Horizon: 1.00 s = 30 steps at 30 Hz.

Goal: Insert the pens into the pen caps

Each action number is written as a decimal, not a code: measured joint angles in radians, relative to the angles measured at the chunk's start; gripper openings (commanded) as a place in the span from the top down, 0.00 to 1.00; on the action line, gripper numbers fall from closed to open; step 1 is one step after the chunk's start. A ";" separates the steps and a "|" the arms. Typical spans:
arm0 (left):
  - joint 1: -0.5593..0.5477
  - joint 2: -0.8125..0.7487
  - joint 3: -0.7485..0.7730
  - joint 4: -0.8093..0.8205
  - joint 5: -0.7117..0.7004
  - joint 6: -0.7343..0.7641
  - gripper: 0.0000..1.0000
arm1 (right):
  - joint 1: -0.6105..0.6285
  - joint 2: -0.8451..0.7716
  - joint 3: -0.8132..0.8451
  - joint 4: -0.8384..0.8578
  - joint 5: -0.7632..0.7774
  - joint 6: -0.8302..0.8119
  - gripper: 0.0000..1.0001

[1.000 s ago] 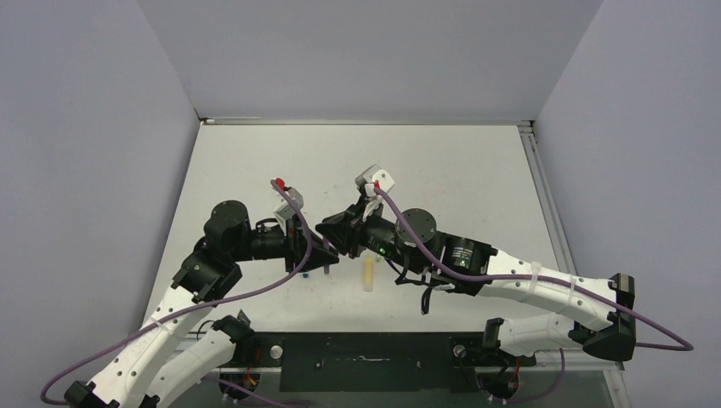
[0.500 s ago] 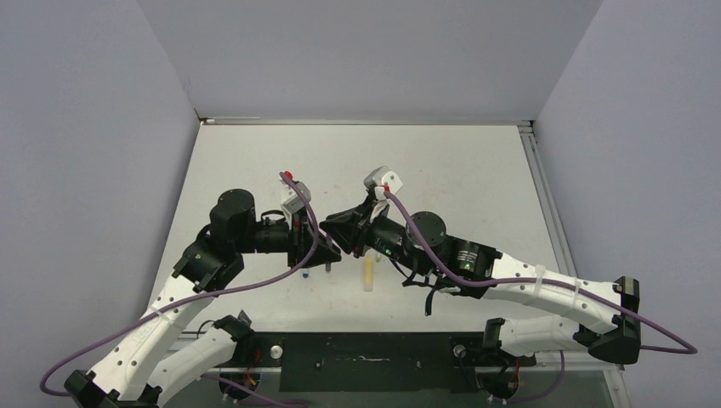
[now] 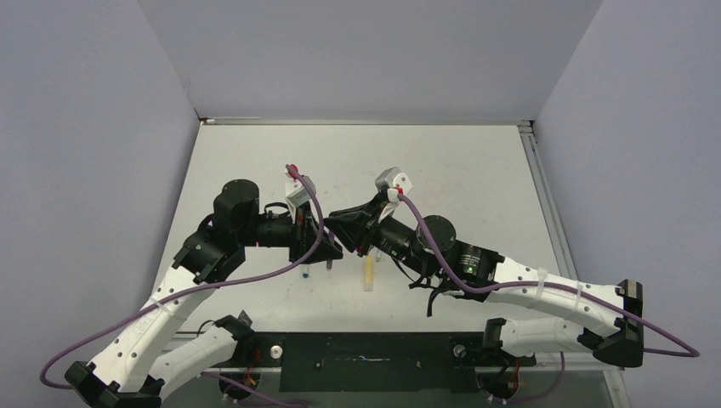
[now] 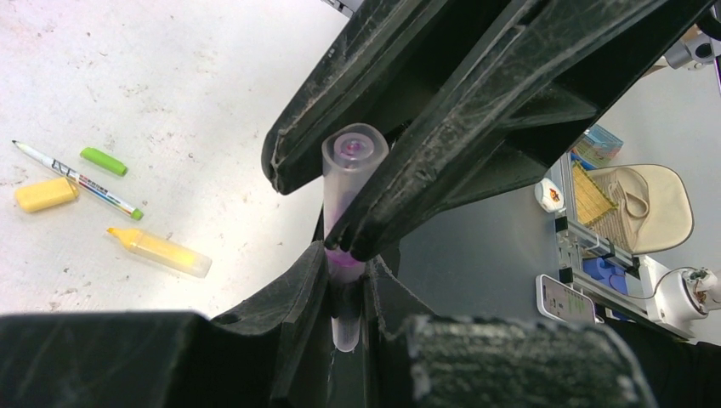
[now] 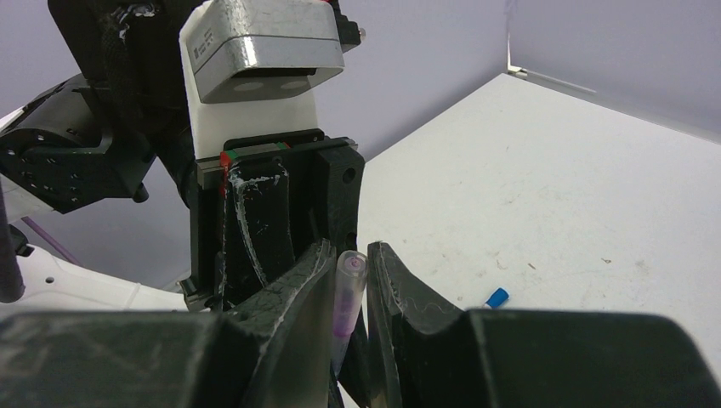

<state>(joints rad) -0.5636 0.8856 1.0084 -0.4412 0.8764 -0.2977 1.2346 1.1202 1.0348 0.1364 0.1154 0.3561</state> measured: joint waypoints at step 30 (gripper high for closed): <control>-0.005 0.070 0.153 -0.117 0.001 0.034 1.00 | 0.010 -0.023 -0.029 0.107 0.040 0.025 0.95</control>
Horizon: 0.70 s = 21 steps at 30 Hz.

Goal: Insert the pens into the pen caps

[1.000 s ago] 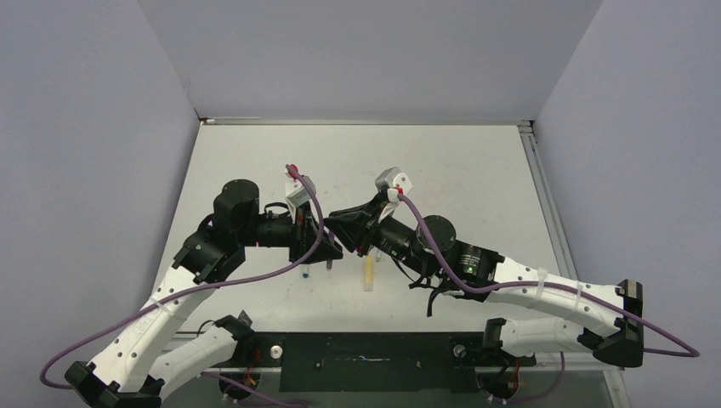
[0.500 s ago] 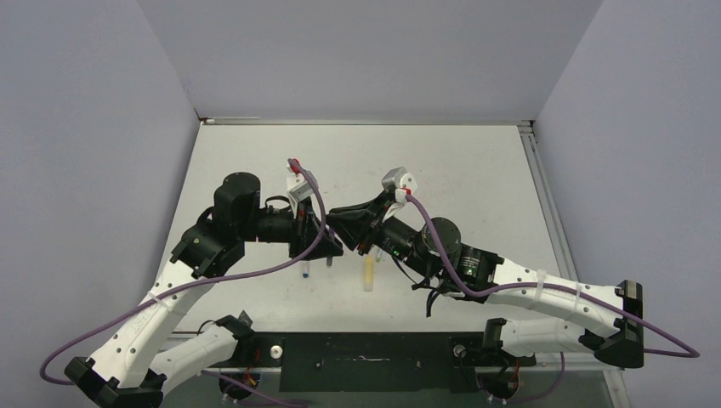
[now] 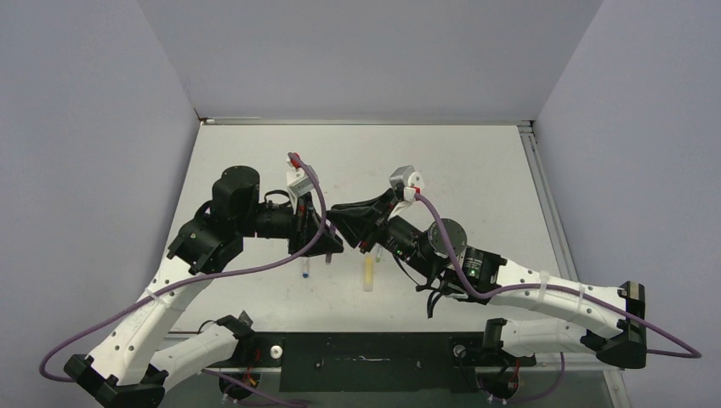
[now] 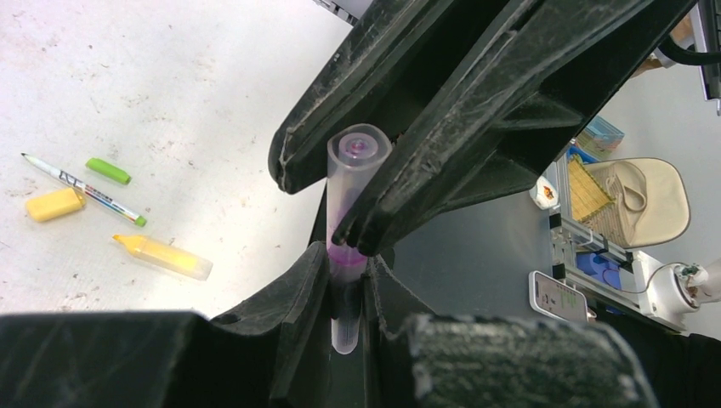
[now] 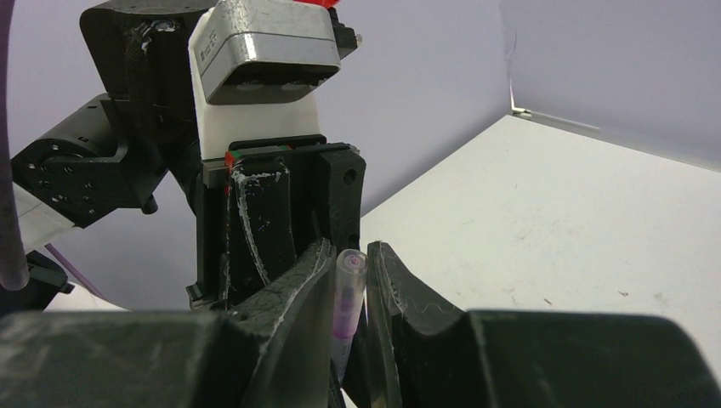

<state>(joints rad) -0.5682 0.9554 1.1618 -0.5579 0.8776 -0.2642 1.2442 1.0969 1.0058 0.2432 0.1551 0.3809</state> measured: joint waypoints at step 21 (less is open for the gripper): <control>0.016 -0.171 -0.290 0.227 0.034 -0.113 1.00 | 0.057 0.096 0.167 -0.287 0.026 -0.006 0.84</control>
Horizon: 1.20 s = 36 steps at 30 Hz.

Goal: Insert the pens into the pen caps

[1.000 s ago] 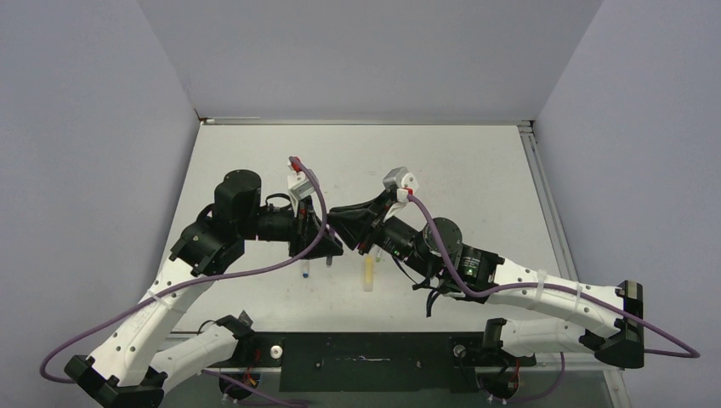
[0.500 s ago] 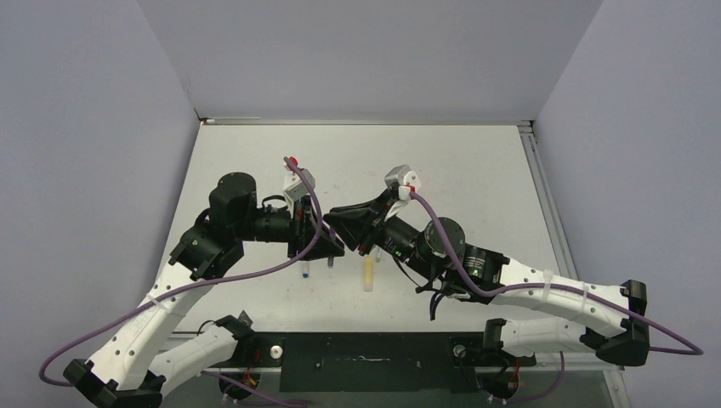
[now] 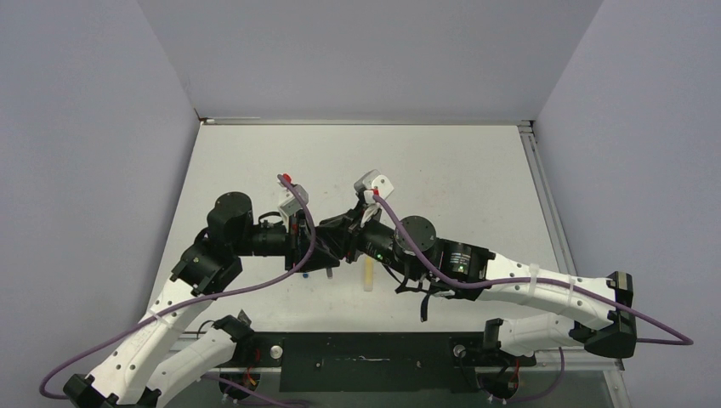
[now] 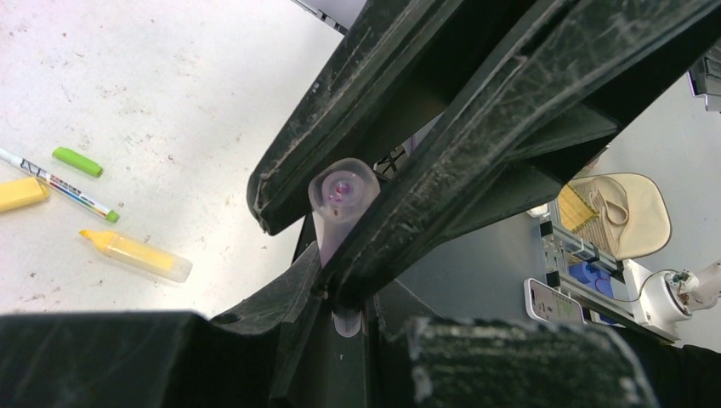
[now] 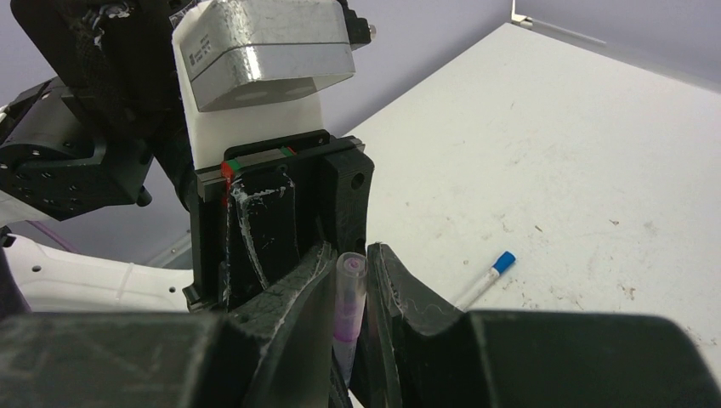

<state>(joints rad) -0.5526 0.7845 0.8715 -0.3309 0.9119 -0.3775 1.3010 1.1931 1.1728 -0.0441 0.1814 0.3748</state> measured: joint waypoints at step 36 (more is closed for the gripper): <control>0.024 0.201 -0.128 -0.080 -0.442 -0.035 1.00 | 0.048 -0.048 0.093 -0.408 0.492 0.059 0.46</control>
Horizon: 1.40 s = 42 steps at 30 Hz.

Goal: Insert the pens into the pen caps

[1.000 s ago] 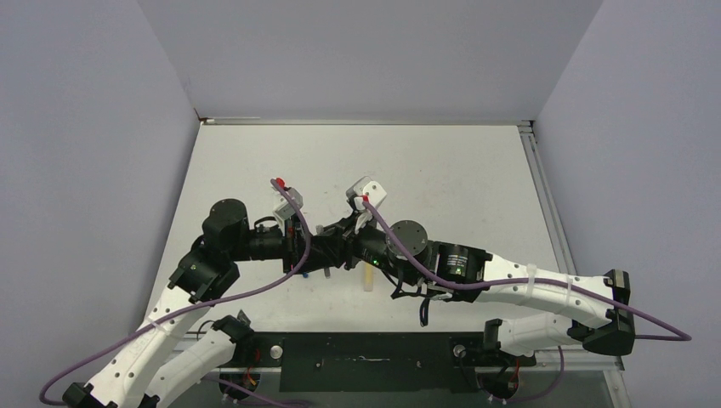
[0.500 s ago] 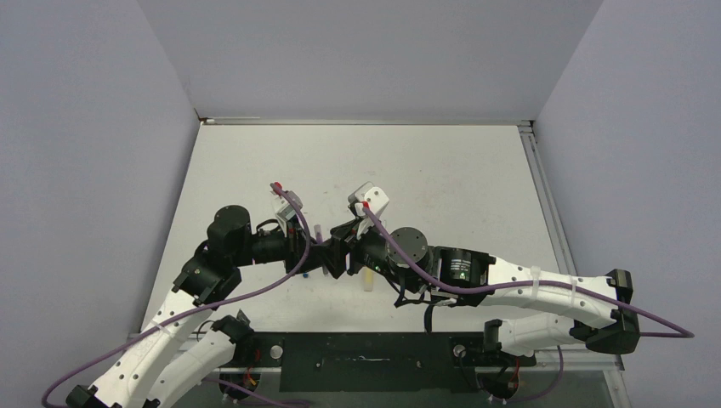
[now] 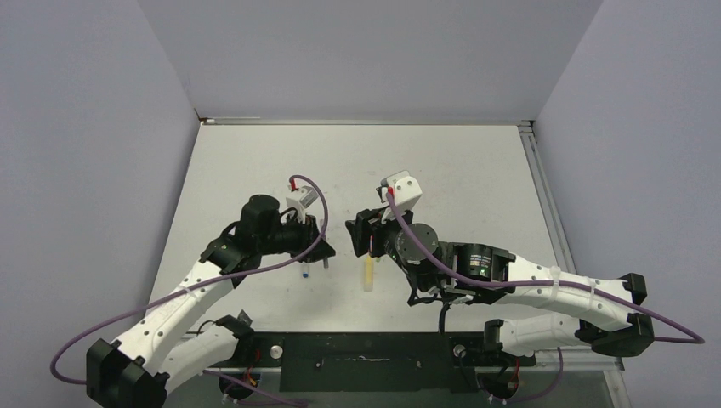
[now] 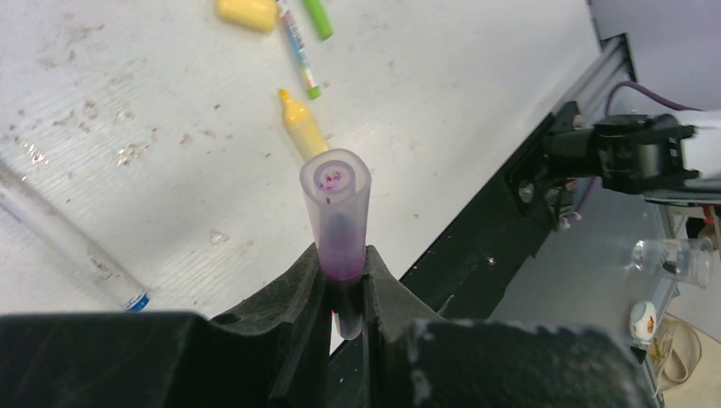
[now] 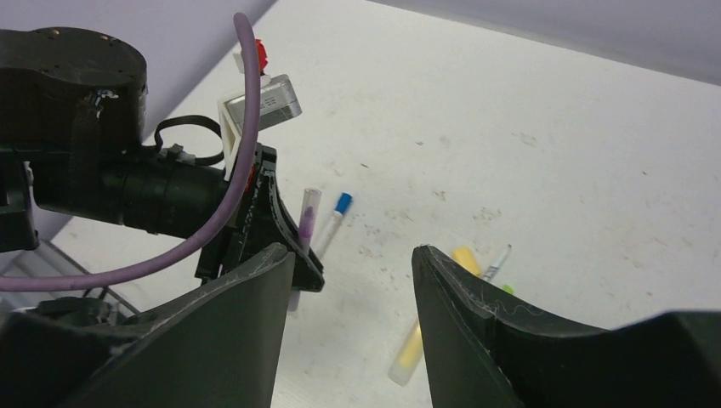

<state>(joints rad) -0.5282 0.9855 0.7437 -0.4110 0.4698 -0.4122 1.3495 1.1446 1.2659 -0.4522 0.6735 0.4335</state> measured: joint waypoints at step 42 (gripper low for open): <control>-0.027 0.683 0.219 -0.116 -0.362 -0.087 0.65 | -0.232 -0.096 -0.292 -0.234 -0.141 0.190 0.41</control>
<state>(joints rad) -0.5549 1.6688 0.9630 -0.5274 0.1081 -0.4995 1.1179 1.0485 0.9737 -0.6865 0.5327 0.6235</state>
